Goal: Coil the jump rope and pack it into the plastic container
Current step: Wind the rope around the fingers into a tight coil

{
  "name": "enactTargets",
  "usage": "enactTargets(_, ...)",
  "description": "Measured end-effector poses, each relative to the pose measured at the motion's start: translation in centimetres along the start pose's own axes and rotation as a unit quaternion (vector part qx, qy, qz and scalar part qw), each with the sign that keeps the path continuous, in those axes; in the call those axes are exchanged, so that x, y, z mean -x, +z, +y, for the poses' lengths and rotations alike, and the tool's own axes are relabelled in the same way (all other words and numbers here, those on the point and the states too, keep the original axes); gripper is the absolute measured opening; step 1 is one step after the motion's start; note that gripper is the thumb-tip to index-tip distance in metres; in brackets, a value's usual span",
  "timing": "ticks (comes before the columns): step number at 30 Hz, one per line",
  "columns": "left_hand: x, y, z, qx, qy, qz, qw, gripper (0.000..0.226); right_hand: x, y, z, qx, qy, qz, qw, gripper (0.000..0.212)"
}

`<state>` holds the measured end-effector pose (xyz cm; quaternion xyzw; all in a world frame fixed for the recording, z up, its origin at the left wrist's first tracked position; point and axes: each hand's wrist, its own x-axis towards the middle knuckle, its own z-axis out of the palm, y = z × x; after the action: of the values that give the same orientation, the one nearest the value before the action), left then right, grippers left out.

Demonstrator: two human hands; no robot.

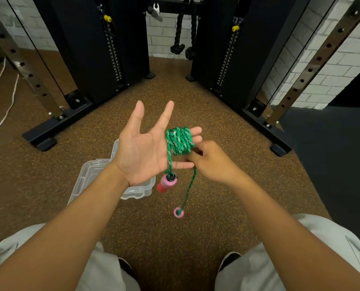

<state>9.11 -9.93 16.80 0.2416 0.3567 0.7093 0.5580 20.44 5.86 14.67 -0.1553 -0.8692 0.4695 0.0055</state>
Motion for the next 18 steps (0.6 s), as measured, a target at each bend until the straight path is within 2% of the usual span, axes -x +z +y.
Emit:
enactTargets(3, -0.1, -0.1, 0.1, -0.003, 0.015, 0.029, 0.999, 0.073, -0.1, 0.7, -0.2, 0.012, -0.001, -0.021, 1.000, 0.027)
enactTargets(7, -0.1, -0.6, 0.4, -0.022, 0.030, 0.073, 0.997, 0.068, 0.3, 0.8, -0.4, 0.080, -0.015, -0.060, 0.995, 0.019)
enactTargets(10, 0.0, -0.9, 1.0, -0.006, 0.040, 0.097, 0.994, 0.067, 0.5, 0.6, -0.8, 0.090, -0.028, -0.058, 0.994, 0.017)
enactTargets(13, 0.1, -1.2, 1.6, 0.011, 0.047, 0.106, 0.993, 0.066, 0.6, -0.1, -1.2, 0.073, -0.039, -0.028, 0.996, 0.019)
enactTargets(18, 0.3, -1.0, 1.7, -0.008, 0.035, 0.098, 0.995, 0.067, 1.0, -0.9, -2.6, 0.086, -0.100, 0.082, 0.988, 0.017)
